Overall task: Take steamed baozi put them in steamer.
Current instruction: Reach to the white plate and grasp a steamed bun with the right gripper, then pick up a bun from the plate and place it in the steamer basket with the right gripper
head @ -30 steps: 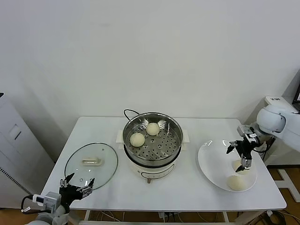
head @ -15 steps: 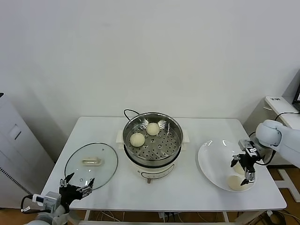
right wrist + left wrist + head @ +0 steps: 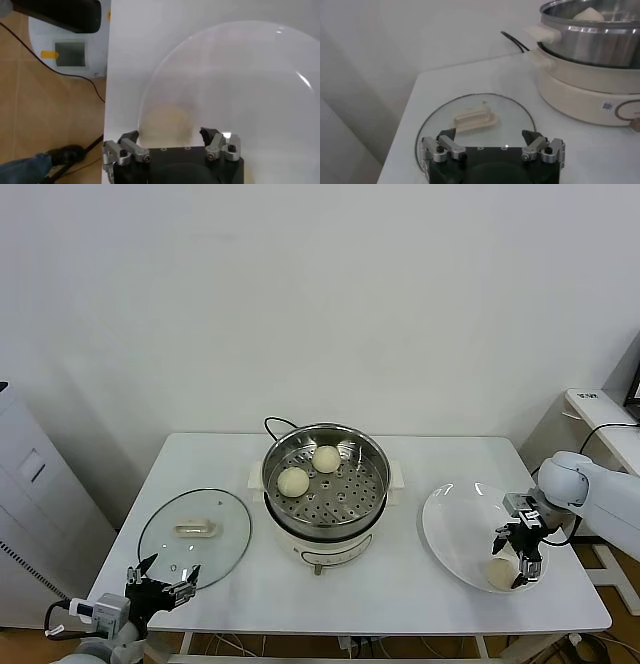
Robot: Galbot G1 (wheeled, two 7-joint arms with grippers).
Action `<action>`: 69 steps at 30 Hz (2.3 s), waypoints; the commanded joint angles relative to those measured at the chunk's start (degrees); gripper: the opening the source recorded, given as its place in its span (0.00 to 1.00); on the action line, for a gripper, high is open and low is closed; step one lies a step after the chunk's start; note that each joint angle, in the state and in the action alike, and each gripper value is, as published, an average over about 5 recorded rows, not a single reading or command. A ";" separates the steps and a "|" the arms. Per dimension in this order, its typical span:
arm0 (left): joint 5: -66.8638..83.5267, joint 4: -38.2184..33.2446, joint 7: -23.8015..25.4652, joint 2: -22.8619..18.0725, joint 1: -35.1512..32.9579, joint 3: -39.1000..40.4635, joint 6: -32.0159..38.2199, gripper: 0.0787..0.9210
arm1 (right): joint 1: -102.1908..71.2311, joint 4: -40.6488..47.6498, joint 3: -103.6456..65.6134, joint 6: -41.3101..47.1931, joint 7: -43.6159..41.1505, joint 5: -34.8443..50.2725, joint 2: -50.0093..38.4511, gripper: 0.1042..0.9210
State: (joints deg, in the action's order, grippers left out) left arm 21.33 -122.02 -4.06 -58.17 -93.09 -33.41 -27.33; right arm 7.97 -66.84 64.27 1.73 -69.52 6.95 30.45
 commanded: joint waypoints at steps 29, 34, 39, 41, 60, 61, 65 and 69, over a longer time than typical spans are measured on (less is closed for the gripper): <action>-0.07 -0.47 -0.23 0.65 0.32 0.19 -0.08 0.88 | 28.94 -3.68 9.99 -6.03 0.54 6.97 4.13 0.45; -0.06 -0.19 -0.29 1.07 0.43 0.34 -0.05 0.88 | 32.16 -2.61 8.20 -11.31 2.76 9.60 10.66 0.45; -0.11 0.18 -0.30 1.30 0.67 0.67 -0.04 0.88 | 32.10 0.88 7.14 -19.19 3.89 11.97 18.35 0.45; -0.13 0.31 -0.31 1.44 0.74 0.80 -0.04 0.88 | 32.31 1.56 7.49 -20.75 4.30 12.66 20.58 0.45; -0.16 1.44 -0.32 2.46 1.31 1.46 -0.03 0.88 | 26.75 4.18 7.57 -47.45 2.18 1.73 41.19 0.45; -0.15 1.48 -0.32 2.48 1.31 1.45 -0.02 0.88 | 26.38 2.99 7.61 -47.85 2.30 1.25 41.22 0.45; -0.10 1.57 -0.33 2.53 1.32 1.35 0.03 0.88 | 25.07 -0.89 7.41 -49.87 2.62 -1.52 41.19 0.45; -0.08 1.53 -0.32 2.57 1.29 1.35 0.02 0.88 | 23.60 -1.97 5.55 -51.65 2.32 -6.68 41.57 0.45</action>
State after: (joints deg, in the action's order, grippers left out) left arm 21.23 -120.45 -4.41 -55.70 -91.78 -32.08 -27.33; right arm 33.96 -65.07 71.44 -41.65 -67.15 8.38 67.72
